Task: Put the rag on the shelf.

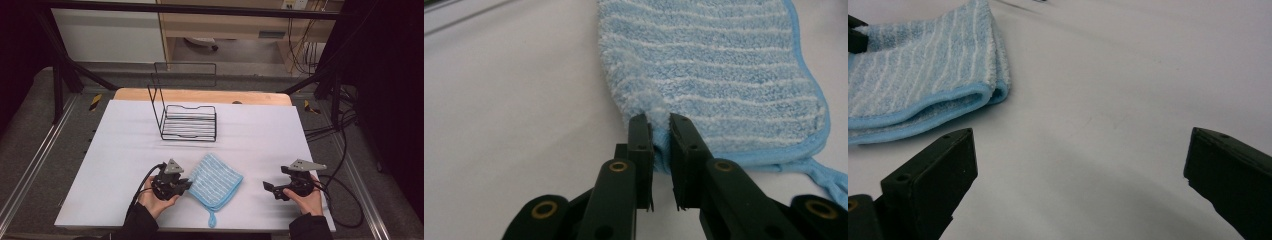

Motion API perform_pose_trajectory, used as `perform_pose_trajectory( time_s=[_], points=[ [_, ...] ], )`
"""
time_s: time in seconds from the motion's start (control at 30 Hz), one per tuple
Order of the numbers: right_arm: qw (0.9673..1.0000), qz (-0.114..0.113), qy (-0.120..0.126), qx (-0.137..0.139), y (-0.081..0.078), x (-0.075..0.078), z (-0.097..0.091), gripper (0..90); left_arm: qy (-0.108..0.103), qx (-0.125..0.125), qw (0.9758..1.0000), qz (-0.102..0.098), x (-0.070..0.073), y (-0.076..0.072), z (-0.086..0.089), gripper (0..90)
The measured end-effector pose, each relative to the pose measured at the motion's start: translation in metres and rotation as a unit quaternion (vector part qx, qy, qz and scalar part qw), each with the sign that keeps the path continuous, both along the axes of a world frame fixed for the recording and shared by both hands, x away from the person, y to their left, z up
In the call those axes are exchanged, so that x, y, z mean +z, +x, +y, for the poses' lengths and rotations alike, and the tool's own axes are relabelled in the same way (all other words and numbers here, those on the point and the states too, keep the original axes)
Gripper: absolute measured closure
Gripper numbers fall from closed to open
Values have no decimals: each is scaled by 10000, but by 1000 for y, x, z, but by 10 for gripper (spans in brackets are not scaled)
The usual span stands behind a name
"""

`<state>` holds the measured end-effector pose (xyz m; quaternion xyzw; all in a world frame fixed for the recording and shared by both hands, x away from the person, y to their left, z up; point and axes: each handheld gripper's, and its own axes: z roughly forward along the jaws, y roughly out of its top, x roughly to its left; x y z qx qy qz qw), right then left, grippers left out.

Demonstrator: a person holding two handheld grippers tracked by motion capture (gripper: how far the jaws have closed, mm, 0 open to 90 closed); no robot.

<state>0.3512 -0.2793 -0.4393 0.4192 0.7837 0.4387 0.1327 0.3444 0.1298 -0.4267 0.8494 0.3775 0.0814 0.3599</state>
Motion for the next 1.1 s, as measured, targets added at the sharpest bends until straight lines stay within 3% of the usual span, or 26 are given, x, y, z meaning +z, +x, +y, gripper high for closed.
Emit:
perform_pose_trajectory(
  time_s=[0.23,0.37,0.53,0.57,0.73,0.83,1.1],
  points=[
    [10000,7,90,36,0,1,5,36,-6,-12,10000,-22,-1,-6,2,789],
    [10000,-57,69,27,1,6,16,66,-139,-40,9999,-42,5,0,6,708],
    [9999,-117,-17,12,5,10,41,120,-171,-47,9996,-202,15,13,8,609],
    [10000,-76,-32,-29,8,11,55,146,-120,-49,9997,-186,14,17,8,604],
    [9999,102,-124,-16,15,9,82,195,-21,-233,9996,134,0,28,5,639],
    [9992,309,-243,93,20,1,96,295,71,-357,9991,195,-7,27,5,712],
    [9979,609,-191,65,23,-8,104,497,15,-309,9990,320,-12,25,7,784]
  ],
)
